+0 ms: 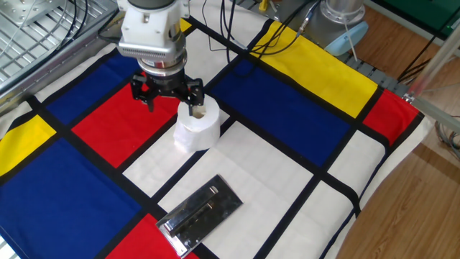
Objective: Put the toilet paper on its holder
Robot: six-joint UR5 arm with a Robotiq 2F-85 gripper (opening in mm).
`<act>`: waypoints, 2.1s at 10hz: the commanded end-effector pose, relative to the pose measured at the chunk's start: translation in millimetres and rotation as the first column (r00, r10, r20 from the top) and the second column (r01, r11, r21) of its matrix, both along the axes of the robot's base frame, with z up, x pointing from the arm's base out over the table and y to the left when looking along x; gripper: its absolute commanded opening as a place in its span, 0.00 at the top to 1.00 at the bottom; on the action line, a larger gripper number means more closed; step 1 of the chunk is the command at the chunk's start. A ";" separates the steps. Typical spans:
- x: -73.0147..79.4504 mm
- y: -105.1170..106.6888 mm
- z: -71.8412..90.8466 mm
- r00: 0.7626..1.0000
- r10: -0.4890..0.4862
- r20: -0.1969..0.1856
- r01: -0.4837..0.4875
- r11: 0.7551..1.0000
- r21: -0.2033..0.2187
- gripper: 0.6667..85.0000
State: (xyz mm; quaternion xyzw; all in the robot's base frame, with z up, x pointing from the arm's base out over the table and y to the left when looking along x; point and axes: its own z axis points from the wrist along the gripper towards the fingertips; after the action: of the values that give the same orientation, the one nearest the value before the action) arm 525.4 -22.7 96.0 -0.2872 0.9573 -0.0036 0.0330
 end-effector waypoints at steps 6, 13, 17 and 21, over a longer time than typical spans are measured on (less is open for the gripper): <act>-8.1 1.4 -8.2 1.000 -0.006 0.012 0.005 1.000 0.014 0.04; -10.0 4.6 1.1 1.000 -0.013 0.003 0.013 1.000 0.017 0.04; -6.2 7.2 -5.4 1.000 -0.007 0.012 0.007 1.000 0.018 0.04; -3.5 8.0 -12.3 1.000 0.002 0.022 -0.002 1.000 0.021 0.04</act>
State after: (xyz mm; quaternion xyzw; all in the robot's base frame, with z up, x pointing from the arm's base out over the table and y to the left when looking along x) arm 518.9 -16.8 86.5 -0.2889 0.9565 -0.0013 0.0402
